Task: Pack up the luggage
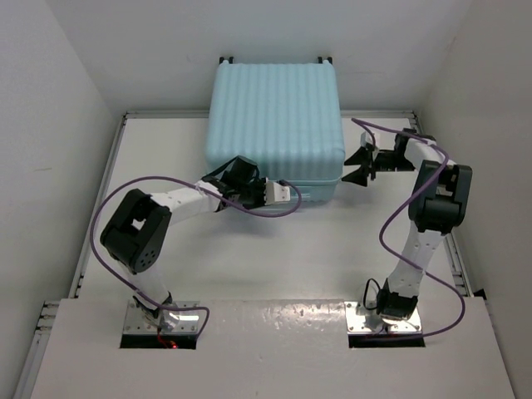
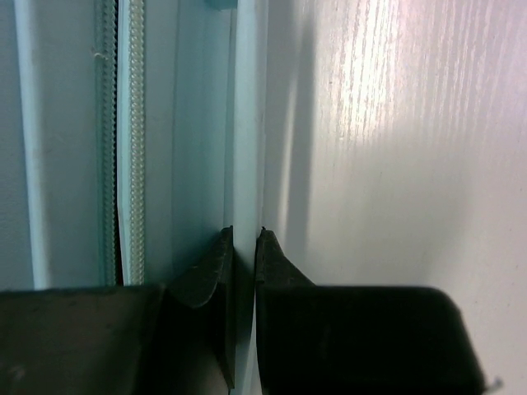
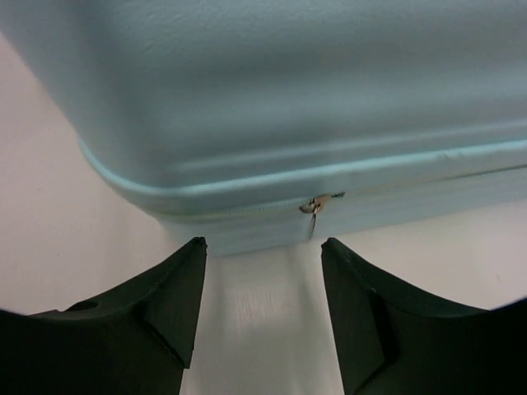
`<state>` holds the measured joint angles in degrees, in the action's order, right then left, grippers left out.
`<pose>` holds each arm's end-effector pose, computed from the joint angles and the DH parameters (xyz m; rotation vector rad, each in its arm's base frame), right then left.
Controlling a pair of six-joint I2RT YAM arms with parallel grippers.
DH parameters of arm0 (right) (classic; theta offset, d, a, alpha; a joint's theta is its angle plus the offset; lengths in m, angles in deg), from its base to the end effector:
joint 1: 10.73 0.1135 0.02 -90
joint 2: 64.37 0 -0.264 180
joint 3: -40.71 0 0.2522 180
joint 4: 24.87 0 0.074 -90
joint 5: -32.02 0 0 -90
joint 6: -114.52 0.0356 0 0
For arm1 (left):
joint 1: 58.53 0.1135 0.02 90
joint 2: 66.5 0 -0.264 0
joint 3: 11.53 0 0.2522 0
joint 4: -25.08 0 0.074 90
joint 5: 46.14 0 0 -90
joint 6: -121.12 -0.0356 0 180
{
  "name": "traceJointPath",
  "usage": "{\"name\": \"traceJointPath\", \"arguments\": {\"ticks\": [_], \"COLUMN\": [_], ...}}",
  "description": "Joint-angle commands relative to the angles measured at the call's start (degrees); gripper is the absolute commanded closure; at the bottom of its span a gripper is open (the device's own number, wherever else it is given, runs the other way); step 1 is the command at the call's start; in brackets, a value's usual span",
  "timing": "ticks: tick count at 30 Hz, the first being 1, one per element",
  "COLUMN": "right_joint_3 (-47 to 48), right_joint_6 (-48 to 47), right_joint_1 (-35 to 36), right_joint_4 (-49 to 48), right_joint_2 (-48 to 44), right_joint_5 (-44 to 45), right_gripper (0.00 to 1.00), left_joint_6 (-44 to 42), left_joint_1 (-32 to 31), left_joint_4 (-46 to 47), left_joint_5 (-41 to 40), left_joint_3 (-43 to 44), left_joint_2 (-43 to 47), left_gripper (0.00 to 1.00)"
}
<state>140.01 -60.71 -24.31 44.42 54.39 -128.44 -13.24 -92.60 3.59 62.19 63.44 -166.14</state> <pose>0.3838 -0.0582 0.1750 -1.1980 1.6329 0.9139 0.2986 -0.2155 0.1908 1.5960 1.7157 -0.2914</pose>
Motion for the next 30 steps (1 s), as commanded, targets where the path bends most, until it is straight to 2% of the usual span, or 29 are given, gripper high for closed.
{"name": "traceJointPath", "arguments": {"ticks": [1,9,14,20,24,25,27,28,30], "right_joint_3": [1.65,2.18,2.44,4.9,7.7,8.41,10.95,11.58,14.2], "right_joint_6": [2.61,13.15,12.81,7.72,-1.13,-5.17,-11.69,-18.24,-22.33], "right_joint_1": [1.54,2.51,3.56,5.58,6.37,6.64,7.17,7.34,7.78], "right_joint_4": [-6.13,-17.55,-16.33,-8.43,0.97,7.42,11.78,18.58,22.76], "right_joint_2": [1.12,3.14,2.8,2.96,3.76,4.37,5.42,6.47,7.88], "right_joint_5": [-4.07,-5.22,-6.71,-9.43,-9.87,-9.88,-9.79,-9.44,-9.0], "right_gripper": [0.43,0.43,0.48,0.53,0.57,0.62,0.67,0.71,0.89], "left_joint_6": [-4.94,-8.99,-8.99,-8.46,-8.46,-8.46,-8.46,-8.46,-7.94], "left_joint_1": [6.64,9.19,9.19,9.19,9.19,9.19,9.19,9.19,9.19], "left_joint_4": [-4.93,-4.93,-4.93,-4.93,-4.93,-4.93,-4.93,-4.93,-4.93], "left_joint_5": [-8.31,-8.31,-8.31,-8.31,-8.31,-8.31,-8.31,-8.31,-8.31], "left_joint_3": [-3.2,-3.91,-2.76,-1.62,-1.62,-1.62,-1.62,-1.62,-1.01], "left_joint_2": [-2.41,-3.02,-4.16,-4.69,-4.69,-4.69,-4.69,-5.21,-5.22], "left_gripper": [1.0,1.0,1.0,1.0,1.0,1.0,1.0,1.0,1.0]}}
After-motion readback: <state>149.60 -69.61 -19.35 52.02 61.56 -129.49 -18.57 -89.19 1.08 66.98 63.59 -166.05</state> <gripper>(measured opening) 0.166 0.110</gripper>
